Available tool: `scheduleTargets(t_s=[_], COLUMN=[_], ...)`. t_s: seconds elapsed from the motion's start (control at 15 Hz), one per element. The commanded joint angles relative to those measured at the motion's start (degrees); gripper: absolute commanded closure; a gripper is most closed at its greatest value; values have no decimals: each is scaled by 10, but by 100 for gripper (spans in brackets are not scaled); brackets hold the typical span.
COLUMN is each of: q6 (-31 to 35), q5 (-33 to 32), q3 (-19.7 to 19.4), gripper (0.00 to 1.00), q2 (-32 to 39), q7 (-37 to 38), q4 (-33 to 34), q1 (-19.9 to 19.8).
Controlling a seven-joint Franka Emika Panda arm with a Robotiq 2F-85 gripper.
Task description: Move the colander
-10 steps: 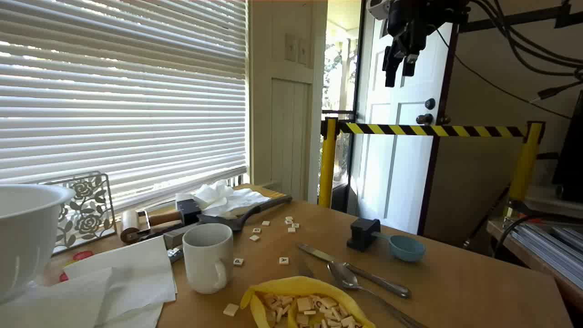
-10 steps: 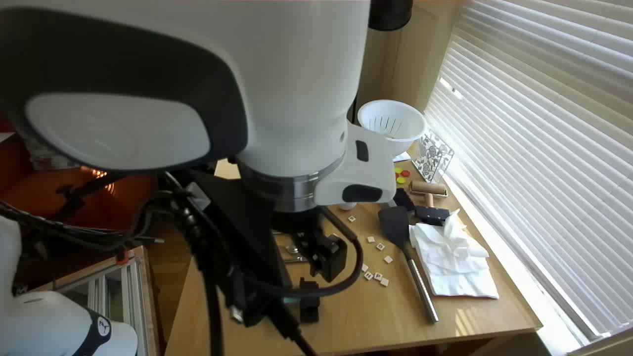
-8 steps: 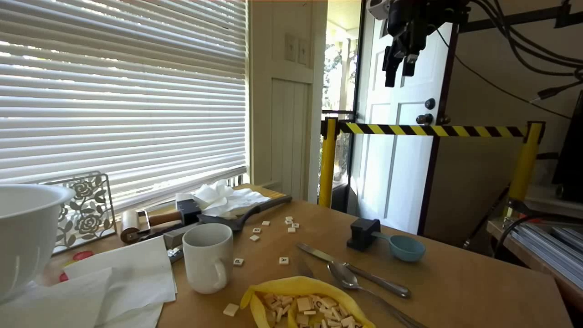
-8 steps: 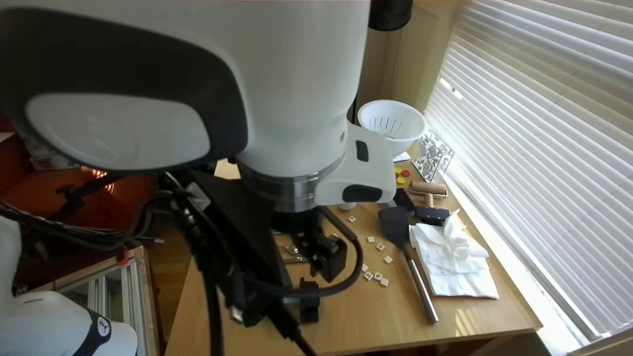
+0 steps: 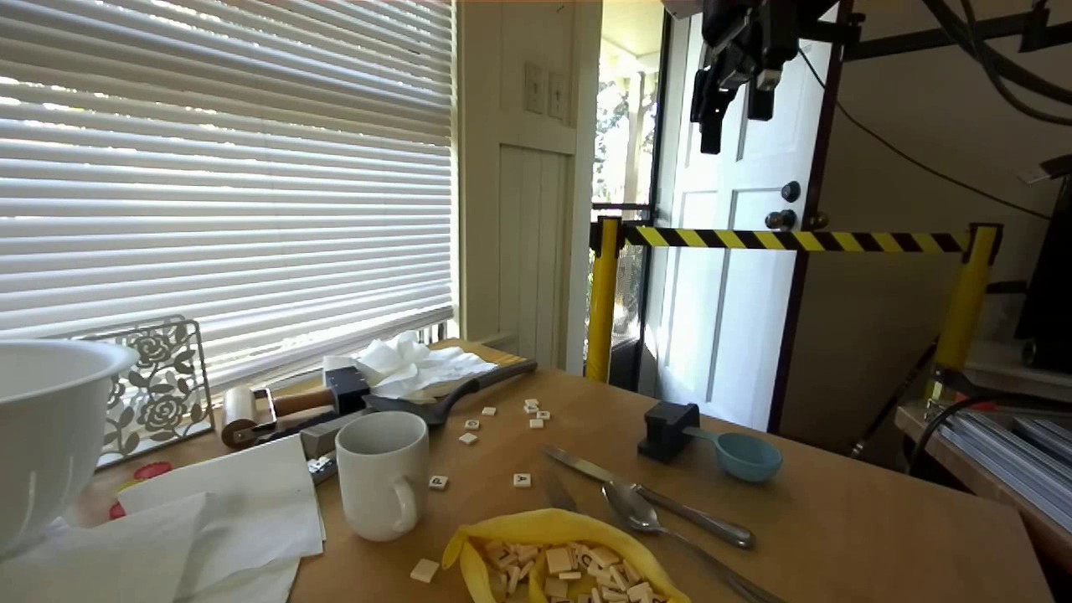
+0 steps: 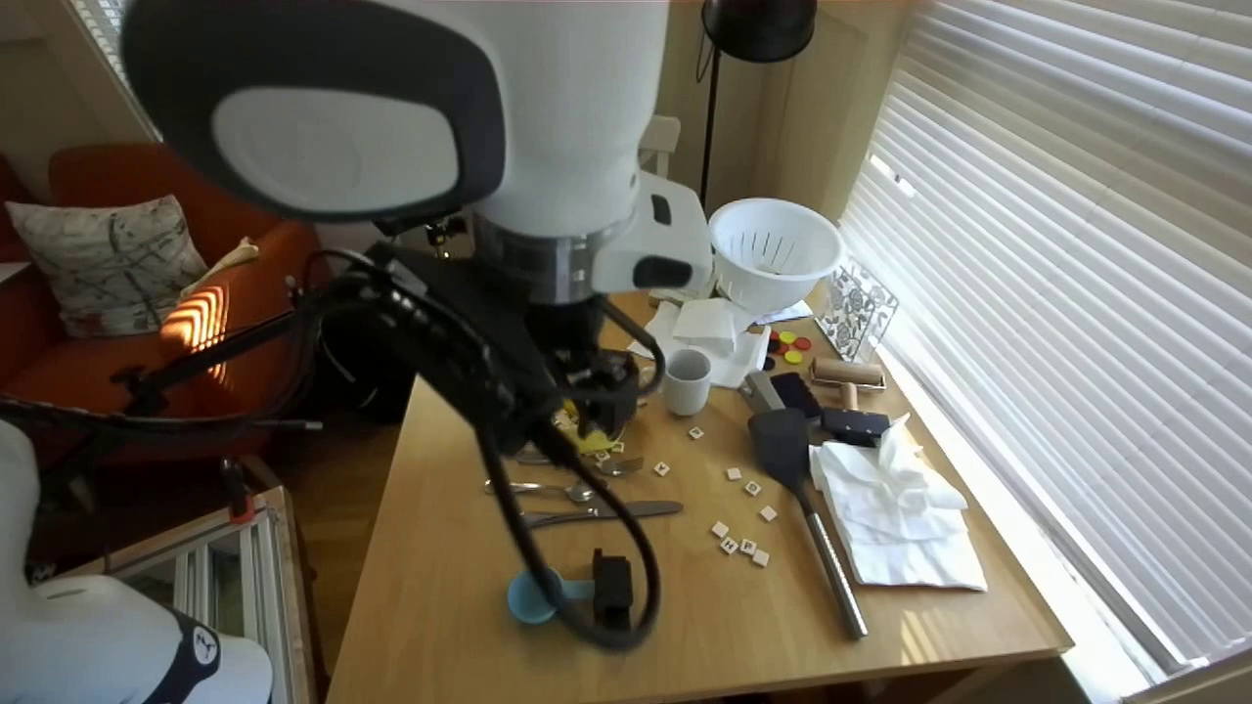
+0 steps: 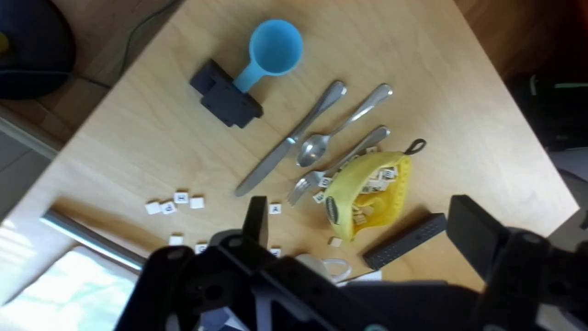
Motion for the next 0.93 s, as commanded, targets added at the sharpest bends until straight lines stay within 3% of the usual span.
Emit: scheduleTargets(t_s=[0.0, 0.4, 0.67, 0.87], q6=[16, 113, 192, 293], q5=[87, 237, 283, 305], q3=[61, 112, 129, 152], gripper=[0, 0, 0, 0], q2=[32, 159, 257, 326], q7=[73, 206, 282, 347], q4=[14, 143, 241, 288], q1=[31, 43, 32, 37])
